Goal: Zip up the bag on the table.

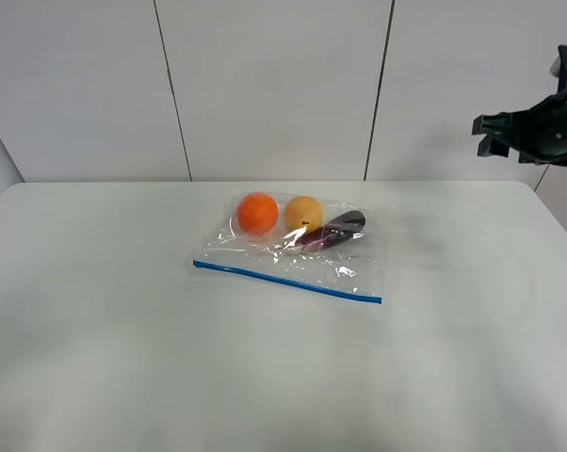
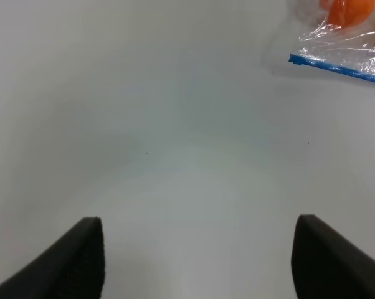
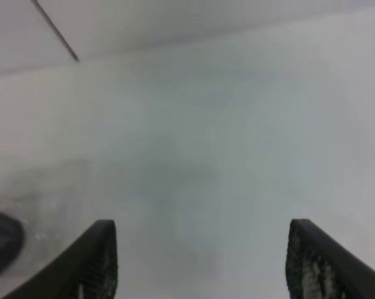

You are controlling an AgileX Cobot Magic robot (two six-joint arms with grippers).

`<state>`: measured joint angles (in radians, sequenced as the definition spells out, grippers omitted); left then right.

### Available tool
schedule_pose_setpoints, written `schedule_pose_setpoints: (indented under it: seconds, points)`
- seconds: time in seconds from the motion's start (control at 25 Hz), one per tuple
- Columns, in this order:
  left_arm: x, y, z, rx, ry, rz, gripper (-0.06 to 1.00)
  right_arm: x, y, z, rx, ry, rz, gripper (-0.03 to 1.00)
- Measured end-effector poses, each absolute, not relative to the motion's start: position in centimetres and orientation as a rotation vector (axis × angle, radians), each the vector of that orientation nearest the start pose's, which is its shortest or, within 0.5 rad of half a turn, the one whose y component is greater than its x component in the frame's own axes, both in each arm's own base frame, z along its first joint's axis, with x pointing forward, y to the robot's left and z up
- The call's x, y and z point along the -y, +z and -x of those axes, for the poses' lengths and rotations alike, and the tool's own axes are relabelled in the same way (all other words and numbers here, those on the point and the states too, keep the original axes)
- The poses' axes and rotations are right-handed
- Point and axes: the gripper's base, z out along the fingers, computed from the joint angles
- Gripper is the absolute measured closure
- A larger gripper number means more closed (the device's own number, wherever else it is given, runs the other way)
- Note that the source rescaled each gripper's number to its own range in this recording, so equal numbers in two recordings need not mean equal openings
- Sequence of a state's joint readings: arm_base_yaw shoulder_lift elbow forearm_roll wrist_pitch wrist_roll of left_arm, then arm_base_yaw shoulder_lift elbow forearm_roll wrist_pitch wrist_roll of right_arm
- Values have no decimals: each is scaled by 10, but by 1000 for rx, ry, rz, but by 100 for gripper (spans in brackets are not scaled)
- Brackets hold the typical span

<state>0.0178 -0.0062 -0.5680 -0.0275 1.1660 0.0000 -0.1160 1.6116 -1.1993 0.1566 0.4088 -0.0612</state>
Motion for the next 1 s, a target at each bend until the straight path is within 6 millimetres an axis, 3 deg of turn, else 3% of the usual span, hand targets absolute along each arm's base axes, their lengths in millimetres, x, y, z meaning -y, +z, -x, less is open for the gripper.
schedule_pose_setpoints:
  seconds: [0.32,0.52,0.72,1.0]
  points:
    - [3,287,19,-2075,-22,14,13,31,359,-304,-2168,-22,-87,25]
    - [3,287,19,-2075,-22,14,13,29,392,-266,-2113,-87,-42,25]
    - [3,287,19,-2075,-22,14,13,34,403,-240,-2147,-219,-10,25]
    - [3,287,19,-2075,-22,14,13,37,411,-220,-2164,-294,-17,25]
